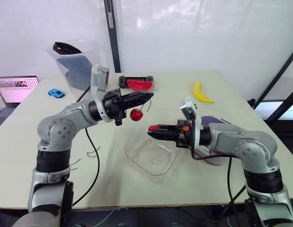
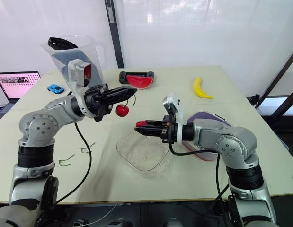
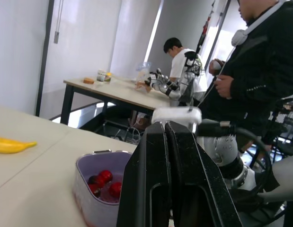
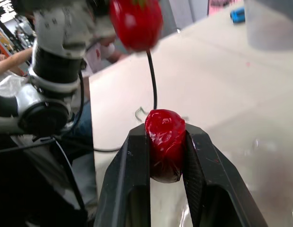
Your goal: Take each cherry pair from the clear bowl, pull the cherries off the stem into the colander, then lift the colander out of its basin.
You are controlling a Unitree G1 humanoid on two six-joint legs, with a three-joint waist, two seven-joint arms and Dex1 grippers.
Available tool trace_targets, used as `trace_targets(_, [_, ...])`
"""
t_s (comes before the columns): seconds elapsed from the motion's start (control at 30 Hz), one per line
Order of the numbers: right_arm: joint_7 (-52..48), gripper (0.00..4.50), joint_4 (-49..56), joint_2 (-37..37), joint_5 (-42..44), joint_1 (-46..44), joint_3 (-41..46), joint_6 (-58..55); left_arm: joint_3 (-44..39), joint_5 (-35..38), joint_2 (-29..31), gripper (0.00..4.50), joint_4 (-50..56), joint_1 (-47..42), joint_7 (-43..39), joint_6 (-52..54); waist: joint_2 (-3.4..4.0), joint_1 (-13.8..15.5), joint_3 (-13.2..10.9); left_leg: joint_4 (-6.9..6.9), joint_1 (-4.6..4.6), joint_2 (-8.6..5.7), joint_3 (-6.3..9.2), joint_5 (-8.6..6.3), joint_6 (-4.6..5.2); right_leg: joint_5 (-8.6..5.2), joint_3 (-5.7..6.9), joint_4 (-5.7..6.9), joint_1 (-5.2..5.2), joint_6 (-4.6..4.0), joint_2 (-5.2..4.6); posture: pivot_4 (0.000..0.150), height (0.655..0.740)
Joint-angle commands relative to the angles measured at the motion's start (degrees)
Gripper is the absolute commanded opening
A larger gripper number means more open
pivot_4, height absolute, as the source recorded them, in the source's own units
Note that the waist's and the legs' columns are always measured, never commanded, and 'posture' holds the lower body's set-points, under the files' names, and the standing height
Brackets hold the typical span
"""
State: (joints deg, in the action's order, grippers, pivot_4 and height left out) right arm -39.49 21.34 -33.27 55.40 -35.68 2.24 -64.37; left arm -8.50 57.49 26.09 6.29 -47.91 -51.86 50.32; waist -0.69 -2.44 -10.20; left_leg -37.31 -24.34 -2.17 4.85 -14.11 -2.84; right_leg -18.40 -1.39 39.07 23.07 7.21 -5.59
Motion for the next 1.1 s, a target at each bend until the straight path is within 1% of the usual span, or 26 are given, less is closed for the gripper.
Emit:
trace_targets(0.03, [-0.86,0.64,2.32,-1.36,3.32,-0.99,2.76,-0.5,-0.57,0.48,0.05,0.0,1.4,-0.72,-0.34,-1.11,0.0,-0.02,0.0,0.0,0.0,0.0,-0.01,0.0,0.0,0.0,-0.01,0.0,0.0,0.0,0.0,0.15,0.74])
trace_targets(0.1, [-1.55,0.64,1.69,-3.03,4.43,-1.98,4.73,-0.71,-0.58,0.24,0.06,0.0,1.35,-0.65,-0.41,-1.27,0.0,0.1,0.0,0.0,0.0,0.0,0.01,0.0,0.0,0.0,0.0,0.0,0.0,0.0,0.0,0.15,0.74])
trace_targets(0.2, [-5.07,0.64,-2.31,-10.02,-0.22,-4.65,6.27,2.34,-0.05,-0.55,0.41,0.0,2.0,0.11,-0.86,-1.65,0.0,0.22,-0.01,-0.03,0.0,-0.01,-0.01,0.0,0.01,0.0,0.0,-0.03,-0.03,0.0,-0.02,0.15,0.74])
trace_targets(0.27, [-8.28,0.64,-7.24,-16.19,-6.07,-6.52,5.07,6.05,3.39,-4.11,2.54,0.0,4.51,2.26,-3.97,-3.34,0.0,0.23,-0.01,-0.03,0.0,-0.02,-0.02,-0.05,0.08,0.0,0.01,-0.06,-0.05,0.0,-0.01,0.15,0.74])
trace_targets(0.33, [-12.06,0.64,-12.98,-23.04,-14.72,-7.37,0.4,11.72,4.21,-4.13,2.56,0.0,5.65,3.7,-4.45,-3.61,0.0,0.32,-0.01,-0.01,0.02,-0.03,-0.05,-0.08,0.14,0.0,0.01,-0.11,-0.09,0.0,-0.01,0.15,0.74])
trace_targets(0.47, [-18.3,0.64,-22.49,-29.49,-26.23,-6.72,-6.43,20.9,4.44,-4.36,2.13,0.0,6.24,4.32,-4.01,-4.44,-0.03,0.25,-0.03,-0.02,0.02,-0.02,-0.09,-0.09,0.16,0.0,0.01,-0.16,-0.1,0.01,0.0,0.15,0.74])
trace_targets(0.53, [-21.01,0.64,-25.62,-31.24,-30.76,-5.72,-9.06,24.67,4.39,-4.33,2.04,0.0,6.55,4.47,-3.8,-4.45,-0.01,0.08,-0.04,-0.01,0.02,0.0,-0.11,-0.09,0.16,0.0,-0.02,-0.16,-0.09,0.01,0.0,0.15,0.74])
trace_targets(0.6, [-22.95,0.64,-27.47,-31.71,-33.13,-4.79,-10.25,26.42,4.42,-4.37,2.23,0.0,6.93,4.81,-3.74,-4.47,0.01,0.06,-0.05,0.03,0.02,0.01,-0.11,-0.09,0.16,0.0,-0.03,-0.16,-0.07,0.01,0.0,0.15,0.74])
trace_targets(0.73, [-25.84,0.64,-28.14,-31.42,-35.22,-1.91,-11.62,25.82,4.52,-4.73,2.81,0.0,7.62,5.68,-3.79,-4.47,0.01,0.08,-0.05,0.01,0.02,0.02,-0.1,-0.09,0.16,0.0,-0.04,-0.16,-0.08,0.01,0.0,0.15,0.74])
trace_targets(0.83, [-24.95,0.64,-28.56,-29.21,-35.93,-1.7,-10.91,25.39,5.22,-5.3,3.26,0.0,8.17,6.06,-4.09,-4.41,0.01,0.11,-0.05,0.0,0.02,0.02,-0.09,-0.09,0.15,0.0,-0.04,-0.16,-0.08,0.01,0.0,0.15,0.74])
trace_targets(0.93, [-25.16,0.64,-28.55,-28.63,-36.85,-1.72,-10.49,24.97,5.39,-5.46,3.34,0.0,8.23,6.11,-4.25,-4.45,0.02,0.23,-0.05,-0.01,0.02,0.02,-0.09,-0.08,0.14,0.0,-0.04,-0.16,-0.08,0.01,0.0,0.15,0.74])
trace_targets(0.97, [-25.81,1.43,-27.72,-28.51,-35.32,-1.78,-9.54,22.84,5.37,-5.49,3.4,0.0,8.17,5.99,-4.34,-4.41,0.01,0.39,-0.05,-0.01,0.02,0.02,-0.08,-0.08,0.14,0.0,-0.04,-0.16,-0.08,0.01,-0.01,0.15,0.74])
trace_targets(1.0, [-26.19,1.74,-26.96,-28.63,-34.42,-1.84,-8.7,21.69,5.44,-5.64,3.5,0.0,8.04,5.75,-4.51,-4.4,0.01,0.48,-0.05,-0.03,0.0,0.02,-0.07,-0.08,0.14,0.0,-0.03,-0.16,-0.08,0.01,-0.01,0.15,0.74])
trace_targets(1.1, [-27.23,3.18,-25.82,-30.85,-35.53,-1.0,-7.97,22.05,5.63,-5.76,3.5,0.0,7.76,5.23,-4.77,-4.32,0.01,0.56,-0.05,-0.06,0.0,0.01,-0.08,-0.08,0.14,0.0,-0.04,-0.18,-0.1,0.01,-0.03,0.15,0.74])
